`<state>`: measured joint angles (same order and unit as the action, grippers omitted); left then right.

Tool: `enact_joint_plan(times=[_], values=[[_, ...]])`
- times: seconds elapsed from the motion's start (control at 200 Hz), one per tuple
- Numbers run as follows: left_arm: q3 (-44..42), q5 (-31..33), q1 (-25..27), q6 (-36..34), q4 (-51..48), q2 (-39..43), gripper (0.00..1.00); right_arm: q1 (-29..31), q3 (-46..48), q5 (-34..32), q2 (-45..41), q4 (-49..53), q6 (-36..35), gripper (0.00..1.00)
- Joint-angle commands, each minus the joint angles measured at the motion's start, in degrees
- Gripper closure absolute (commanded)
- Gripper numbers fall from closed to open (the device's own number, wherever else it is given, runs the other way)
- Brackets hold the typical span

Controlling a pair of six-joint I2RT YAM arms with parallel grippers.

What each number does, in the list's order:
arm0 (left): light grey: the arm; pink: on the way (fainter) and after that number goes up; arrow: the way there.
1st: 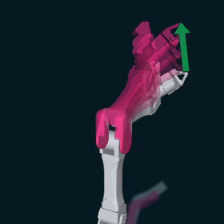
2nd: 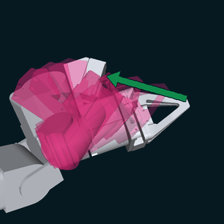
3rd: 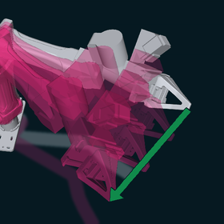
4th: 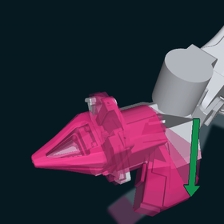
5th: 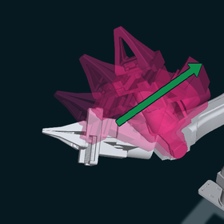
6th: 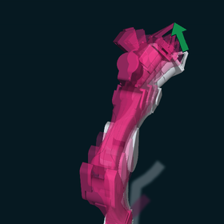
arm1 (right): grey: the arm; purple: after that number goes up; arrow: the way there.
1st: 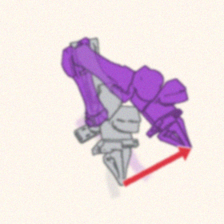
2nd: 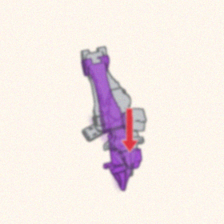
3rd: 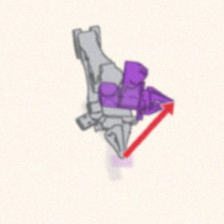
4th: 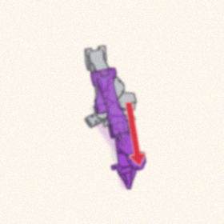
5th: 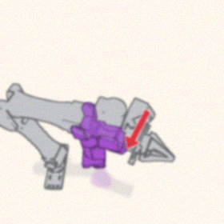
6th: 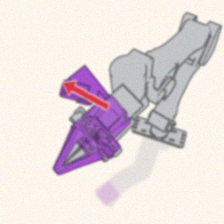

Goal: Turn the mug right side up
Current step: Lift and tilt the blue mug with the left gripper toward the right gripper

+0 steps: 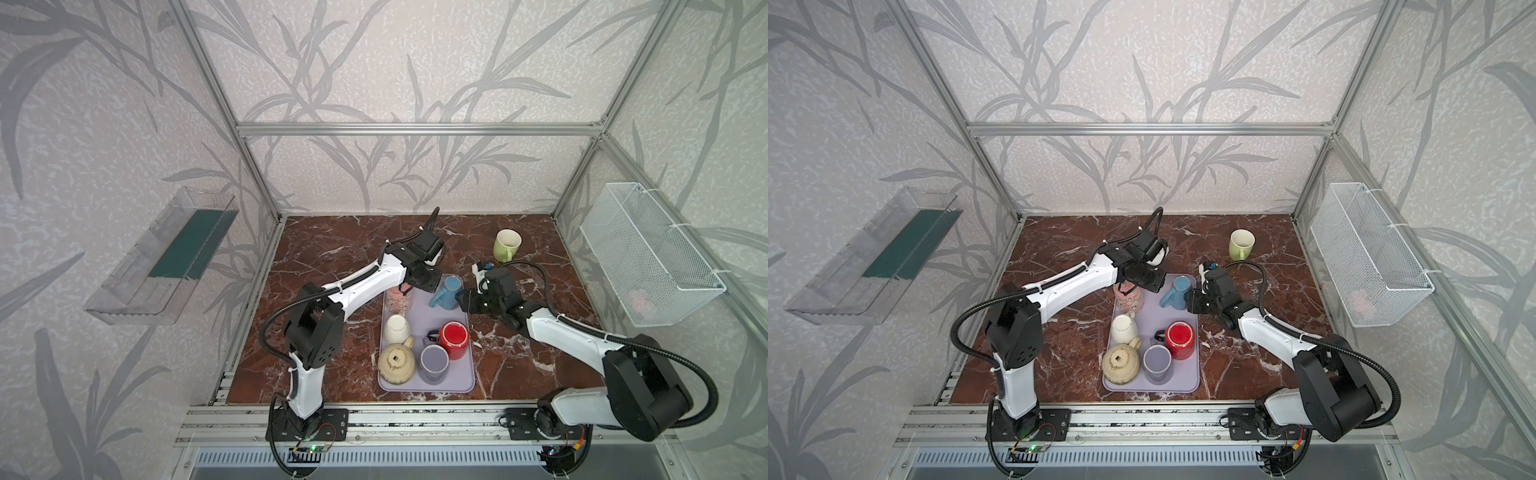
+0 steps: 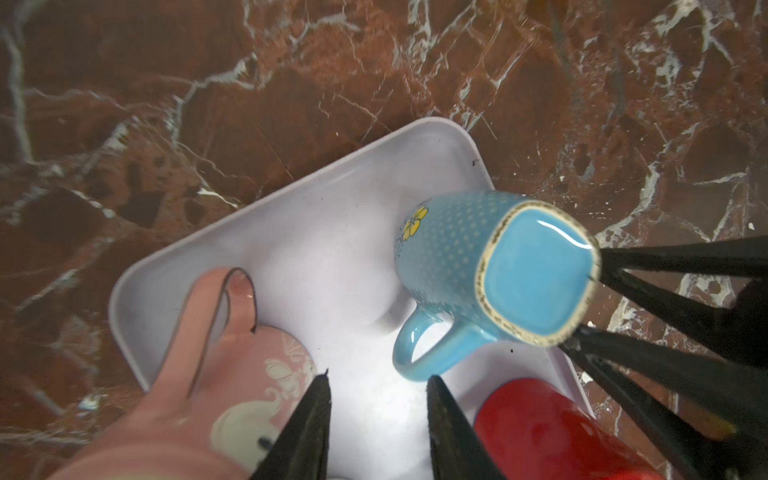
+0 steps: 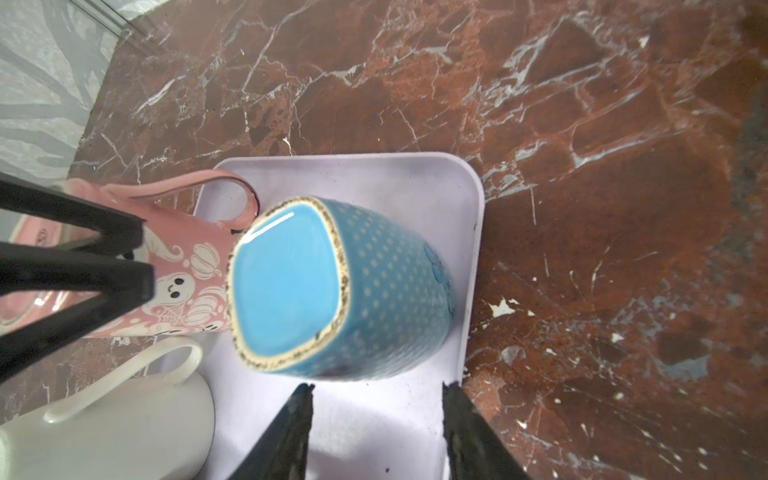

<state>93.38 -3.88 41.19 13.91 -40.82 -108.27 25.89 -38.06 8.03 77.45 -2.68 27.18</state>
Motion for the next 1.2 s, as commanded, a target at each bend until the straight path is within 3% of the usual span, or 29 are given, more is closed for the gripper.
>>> enact_joint_plan(times=[0.0,0.14,0.315,0.575,1.05,1.195], values=[[1.24,1.38,-0.01,-4.58,-5.69,3.58,0.6,-0.14,0.97,1.17,-2.44,0.39,-0.47,0.49],[-1.0,1.55,1.1,-6.79,-10.54,7.53,0.56,-0.14,0.76,3.75,-4.29,1.33,-0.54,0.48],[-6.27,1.68,3.09,-8.53,-12.5,13.06,0.44,-0.23,-0.23,5.56,-7.22,3.68,-1.98,0.46],[-13.19,0.64,4.77,-12.91,-8.4,18.35,0.29,-0.45,0.39,7.25,-9.51,5.02,-2.13,0.45],[-4.28,1.03,5.26,-18.83,-1.65,8.2,0.27,-6.32,1.65,7.8,-14.57,6.11,-1.98,0.44],[0.87,-0.43,5.22,-18.6,-4.54,3.88,0.29,-7.51,2.36,8.57,-16.47,6.5,-2.22,0.44]])
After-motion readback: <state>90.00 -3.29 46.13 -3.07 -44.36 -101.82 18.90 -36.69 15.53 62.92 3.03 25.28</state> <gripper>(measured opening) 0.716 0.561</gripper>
